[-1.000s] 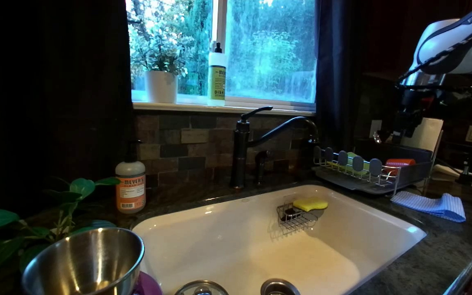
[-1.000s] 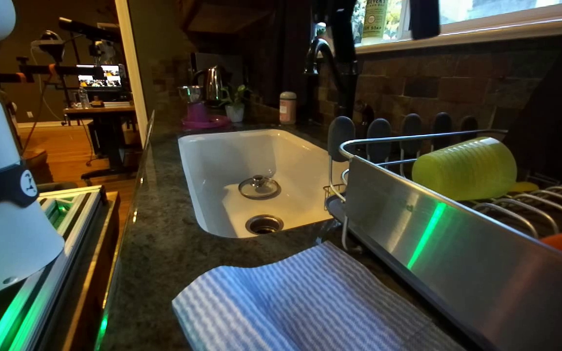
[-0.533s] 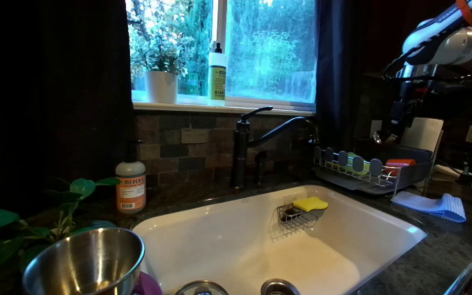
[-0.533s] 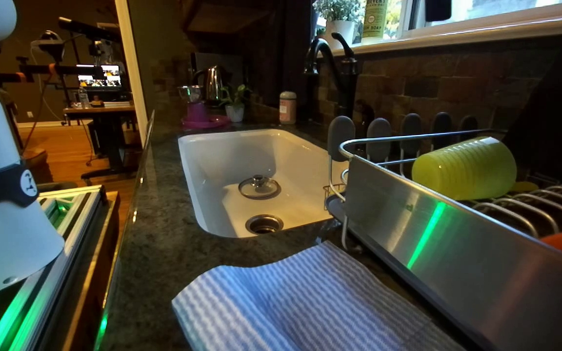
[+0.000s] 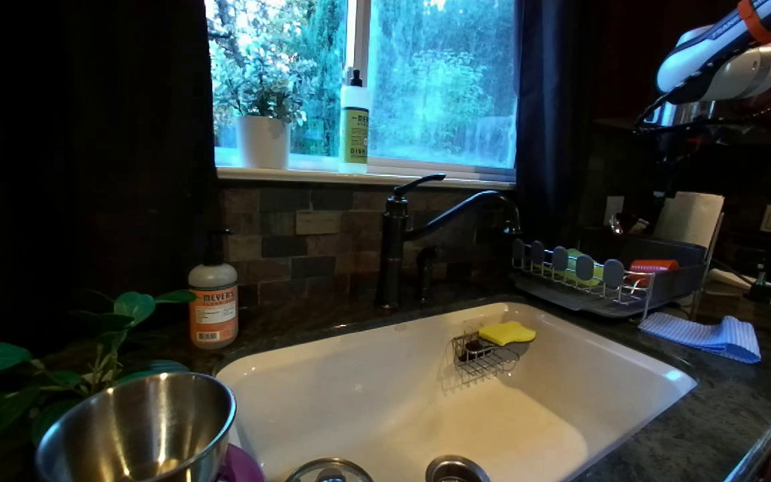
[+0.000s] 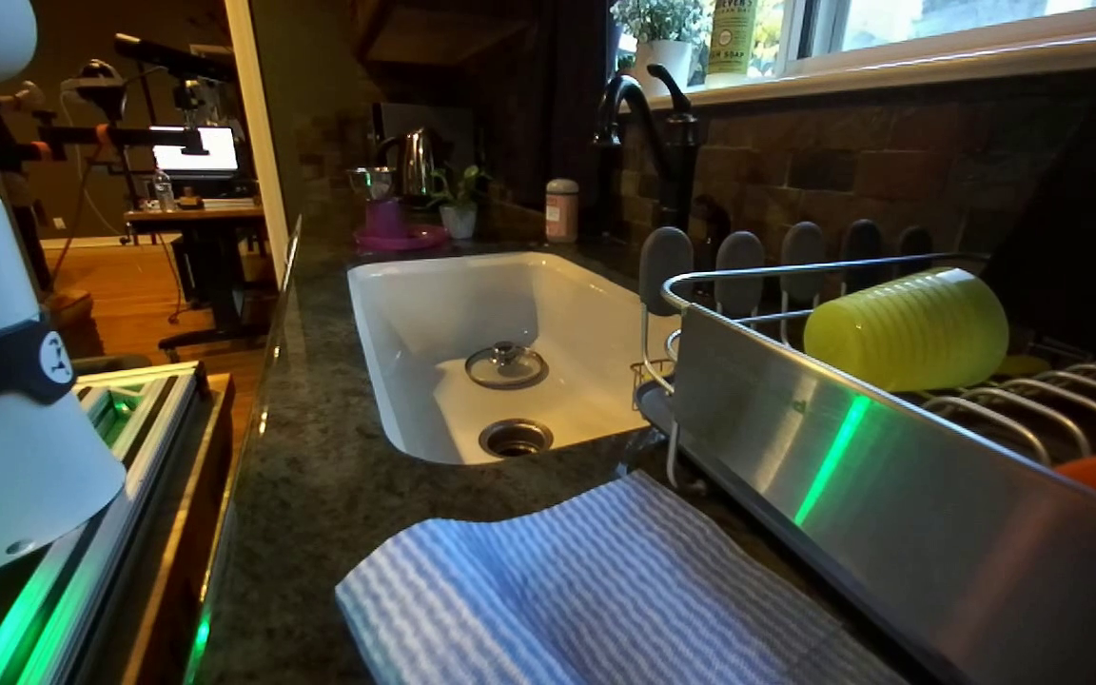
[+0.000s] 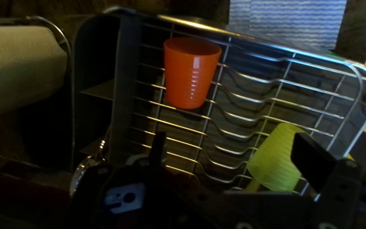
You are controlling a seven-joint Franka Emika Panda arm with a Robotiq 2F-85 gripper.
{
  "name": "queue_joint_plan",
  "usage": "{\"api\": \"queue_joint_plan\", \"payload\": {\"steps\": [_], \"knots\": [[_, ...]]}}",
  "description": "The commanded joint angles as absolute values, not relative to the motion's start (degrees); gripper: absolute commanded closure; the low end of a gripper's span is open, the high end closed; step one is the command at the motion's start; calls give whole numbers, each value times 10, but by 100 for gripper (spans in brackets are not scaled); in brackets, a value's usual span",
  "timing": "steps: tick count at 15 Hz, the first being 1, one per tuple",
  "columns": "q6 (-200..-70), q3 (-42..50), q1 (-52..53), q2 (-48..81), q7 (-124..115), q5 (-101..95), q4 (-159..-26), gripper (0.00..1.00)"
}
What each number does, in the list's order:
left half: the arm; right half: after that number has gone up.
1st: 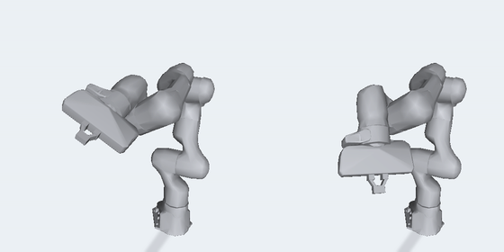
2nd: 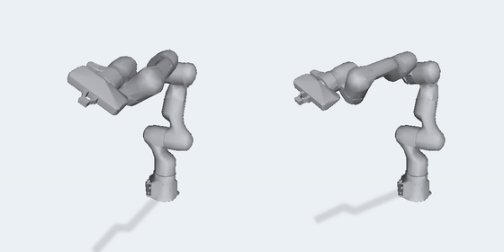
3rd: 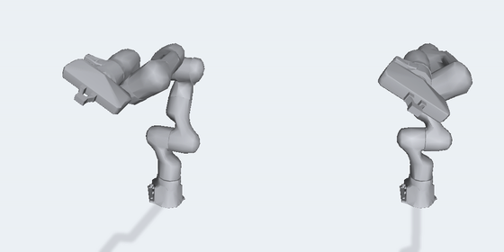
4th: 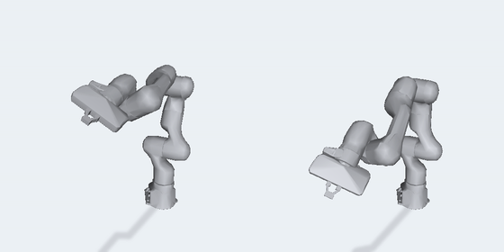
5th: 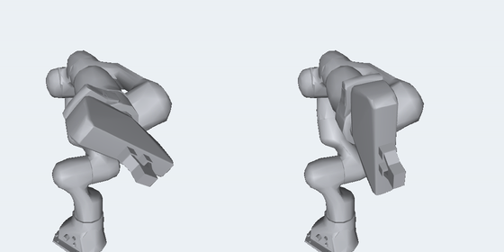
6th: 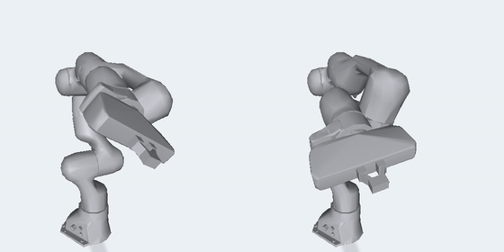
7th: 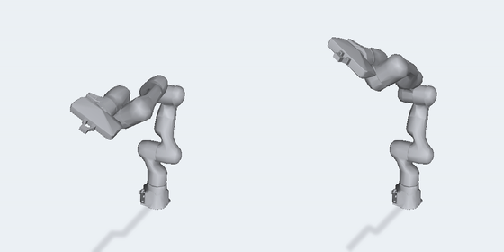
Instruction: Put the yellow cup on the window sill
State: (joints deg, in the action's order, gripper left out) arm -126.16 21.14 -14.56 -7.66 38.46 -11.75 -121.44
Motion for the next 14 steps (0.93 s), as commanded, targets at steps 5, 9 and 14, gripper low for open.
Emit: {"api": "queue_joint_plan", "payload": {"steps": [5,9,14], "knots": [[-1160,234,-141,0,674,170,-1084,0],[-1055,211,-165,79,728,275,-1027,0],[-1042,183,-186,90,707,259,-1030,0]]}}
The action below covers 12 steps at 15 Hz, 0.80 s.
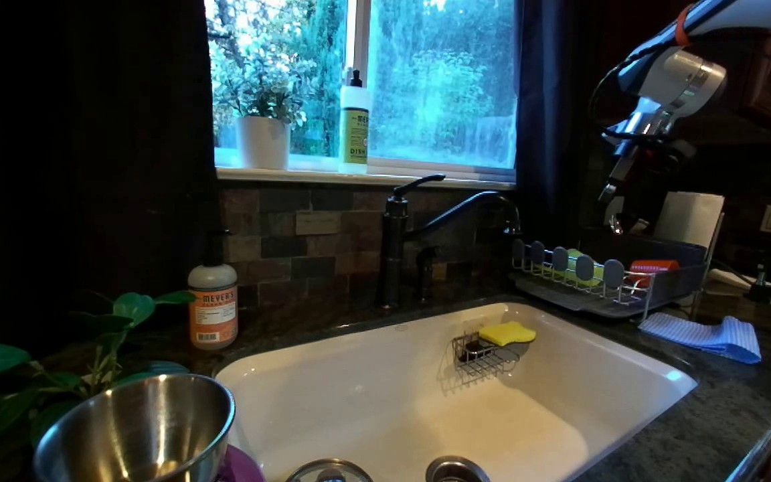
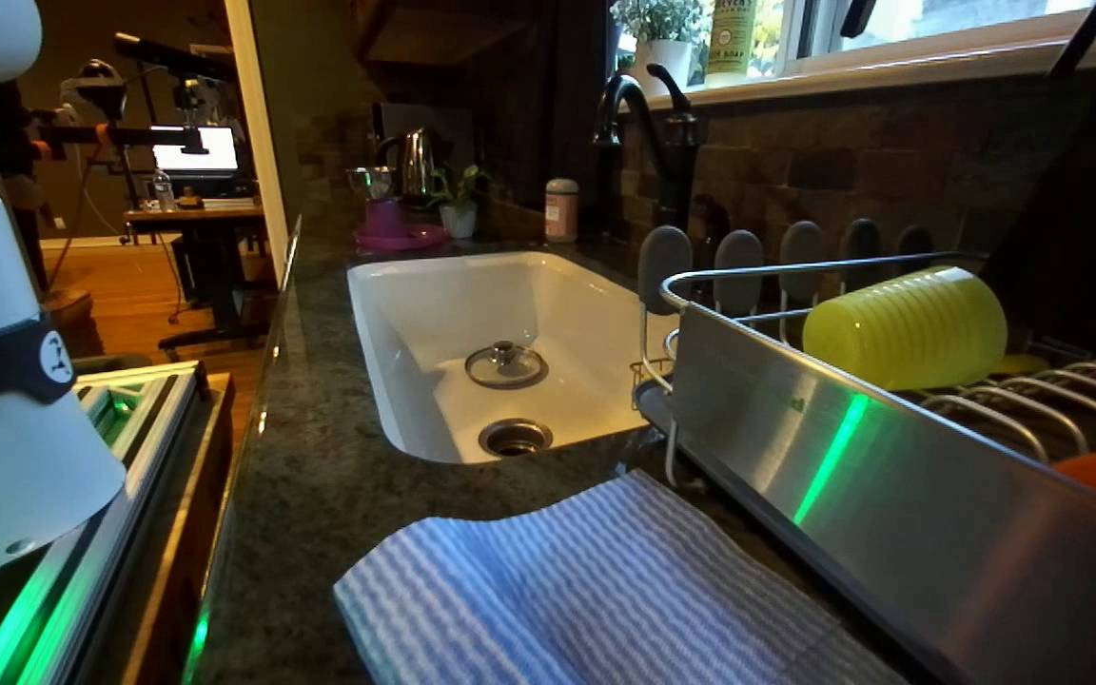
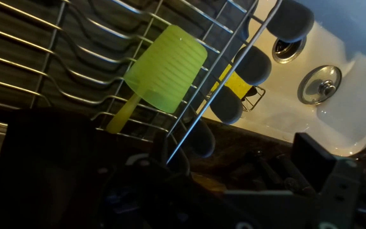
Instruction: Put the yellow cup on the window sill
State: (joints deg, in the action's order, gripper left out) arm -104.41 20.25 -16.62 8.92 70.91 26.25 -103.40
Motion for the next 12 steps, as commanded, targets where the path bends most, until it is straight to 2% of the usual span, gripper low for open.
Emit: {"api": "queue_joint_plan", "payload": {"steps": [1,6,12], "knots": [[-1042,182,-187,88,707,260,-1030,0],[-1004,147,-212,205,804,288,-948,0],[-957,117,-251,303,865,199,-849,0]]}}
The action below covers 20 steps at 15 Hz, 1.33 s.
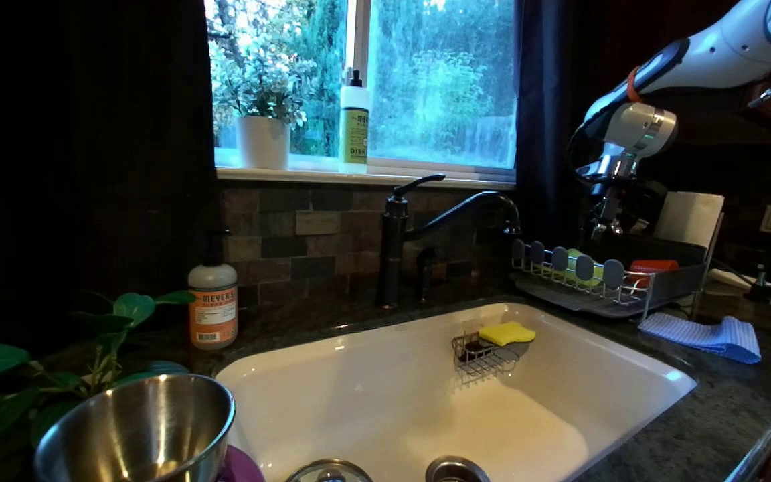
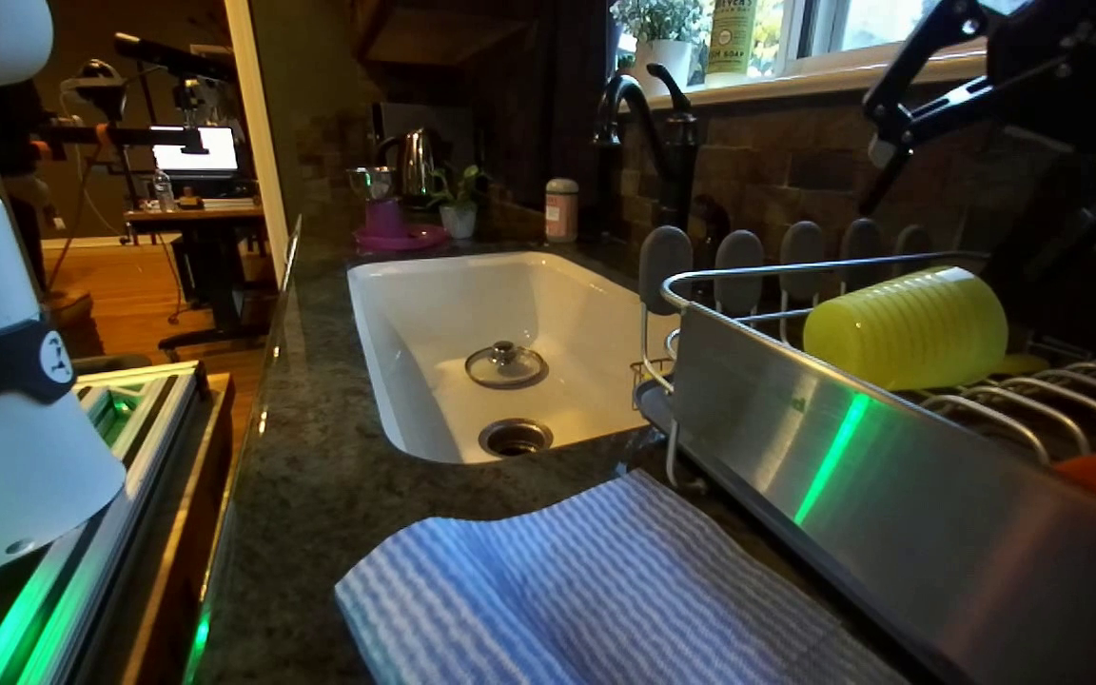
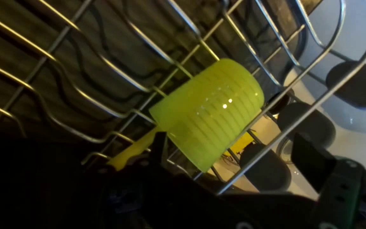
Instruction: Put the yellow cup on the window sill
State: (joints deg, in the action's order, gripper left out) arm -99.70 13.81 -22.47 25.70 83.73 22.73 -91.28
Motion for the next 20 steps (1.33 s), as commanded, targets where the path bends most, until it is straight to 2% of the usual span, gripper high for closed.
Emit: {"api": "queue_joint_plan", "payload": {"steps": [1,10,13,14,15,20], "knots": [[-947,110,-256,314,873,195,-836,0],[-935,61,-271,371,931,199,-770,0],[-868,61,-268,373,902,188,-758,0],[-847,62,-268,373,894,188,-753,16],[-823,64,-268,374,879,187,-747,26],[-761,69,-265,381,818,174,-723,65]]}}
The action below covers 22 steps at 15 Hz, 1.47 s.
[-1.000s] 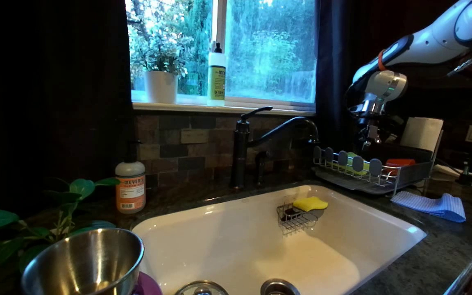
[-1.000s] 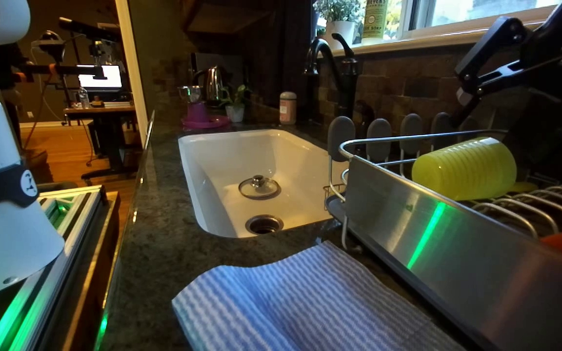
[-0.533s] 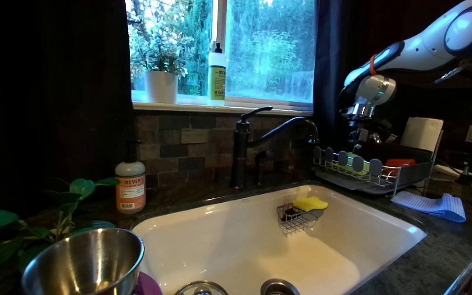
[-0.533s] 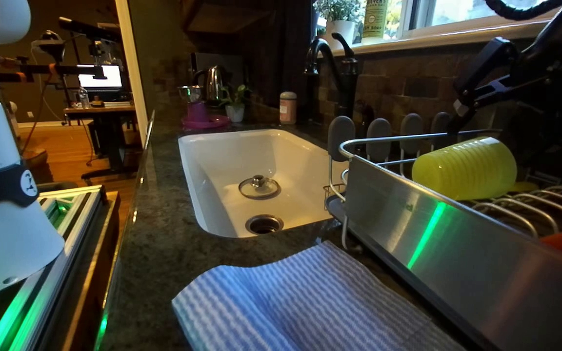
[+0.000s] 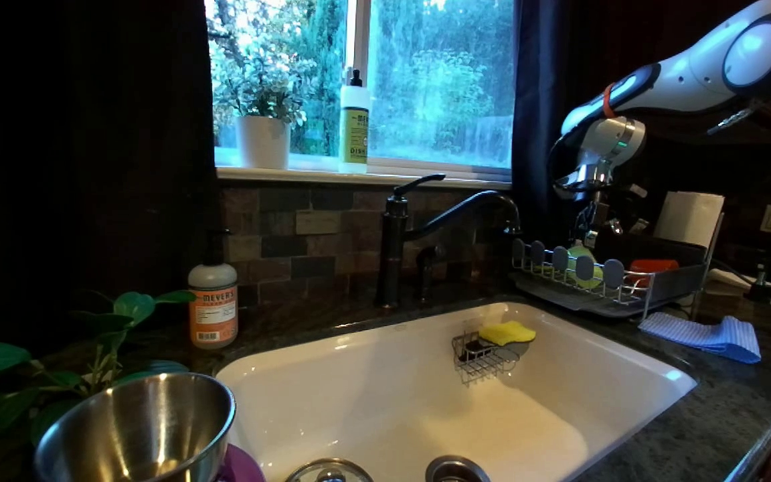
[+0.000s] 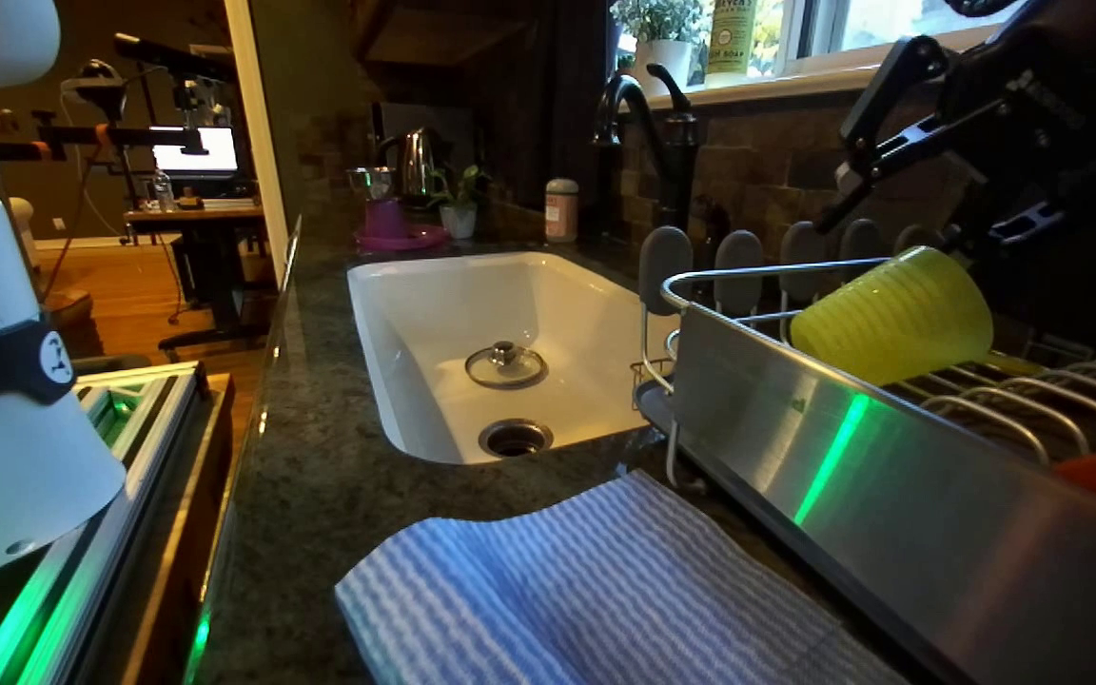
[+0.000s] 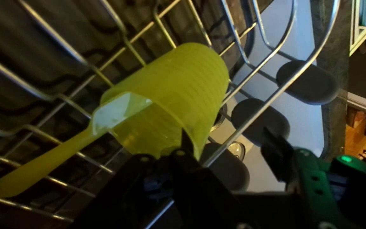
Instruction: Put the yellow cup on the window sill
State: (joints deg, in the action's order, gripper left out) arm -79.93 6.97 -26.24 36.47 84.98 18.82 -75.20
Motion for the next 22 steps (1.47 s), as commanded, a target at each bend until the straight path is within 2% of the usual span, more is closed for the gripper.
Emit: {"api": "queue_joint_plan", "payload": {"steps": [1,5,10,17,22], "knots": [[-756,70,-265,382,809,170,-722,72],[-773,77,-258,380,766,144,-727,99],[-823,84,-251,318,748,134,-782,99],[-1010,82,-239,115,775,168,-961,99],[-1164,69,-174,-13,761,227,-1087,99]]}}
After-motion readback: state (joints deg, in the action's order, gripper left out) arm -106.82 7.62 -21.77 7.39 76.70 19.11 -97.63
